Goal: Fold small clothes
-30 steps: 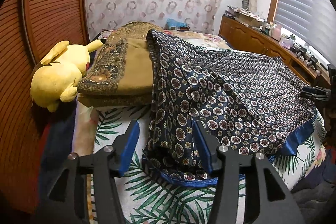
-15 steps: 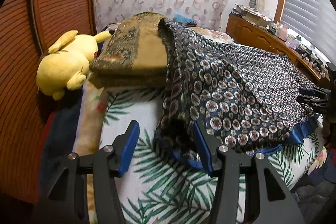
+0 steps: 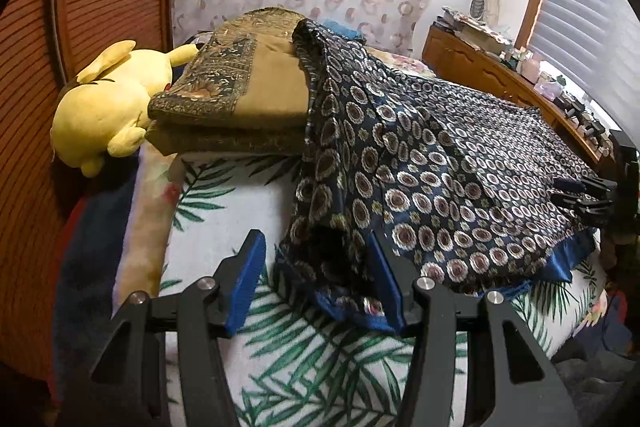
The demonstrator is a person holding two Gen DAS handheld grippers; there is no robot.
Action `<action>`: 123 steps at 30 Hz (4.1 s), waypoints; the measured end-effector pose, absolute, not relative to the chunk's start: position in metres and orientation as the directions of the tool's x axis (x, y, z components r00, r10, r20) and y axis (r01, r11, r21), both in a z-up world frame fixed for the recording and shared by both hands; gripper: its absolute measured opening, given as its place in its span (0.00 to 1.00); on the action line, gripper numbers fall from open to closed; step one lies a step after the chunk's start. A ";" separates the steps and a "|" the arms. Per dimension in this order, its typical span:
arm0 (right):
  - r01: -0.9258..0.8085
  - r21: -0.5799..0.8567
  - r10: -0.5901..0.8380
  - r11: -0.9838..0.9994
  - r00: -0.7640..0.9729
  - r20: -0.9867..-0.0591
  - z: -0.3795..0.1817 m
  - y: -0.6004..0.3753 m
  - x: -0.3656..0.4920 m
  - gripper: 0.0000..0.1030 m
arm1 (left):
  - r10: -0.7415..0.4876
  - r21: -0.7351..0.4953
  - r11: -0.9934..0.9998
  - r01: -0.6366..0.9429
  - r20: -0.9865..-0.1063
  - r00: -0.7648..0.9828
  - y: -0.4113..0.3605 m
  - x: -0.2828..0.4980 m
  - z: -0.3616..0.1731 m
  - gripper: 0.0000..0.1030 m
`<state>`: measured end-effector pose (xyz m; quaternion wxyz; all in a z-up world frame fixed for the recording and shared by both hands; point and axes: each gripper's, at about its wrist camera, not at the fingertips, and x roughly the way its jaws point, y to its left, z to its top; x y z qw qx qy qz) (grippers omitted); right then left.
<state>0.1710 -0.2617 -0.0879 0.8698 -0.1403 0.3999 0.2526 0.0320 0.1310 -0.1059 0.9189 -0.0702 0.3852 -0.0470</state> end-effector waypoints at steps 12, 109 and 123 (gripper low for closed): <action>-0.551 -0.007 0.346 0.835 0.534 -0.771 -0.088 -0.268 0.175 0.56 | -0.161 -0.203 0.979 0.016 -0.719 0.676 0.134 0.047 -0.117 0.50; -0.452 0.018 0.357 0.892 0.679 -0.641 -0.012 -0.346 0.153 0.52 | -0.473 -0.126 0.839 0.530 -0.651 0.594 -0.086 0.098 -0.019 0.51; -0.515 -0.036 0.299 0.857 0.552 -0.778 -0.067 -0.325 0.198 0.52 | -0.403 -0.124 0.891 0.437 -0.659 0.635 -0.057 0.099 -0.038 0.51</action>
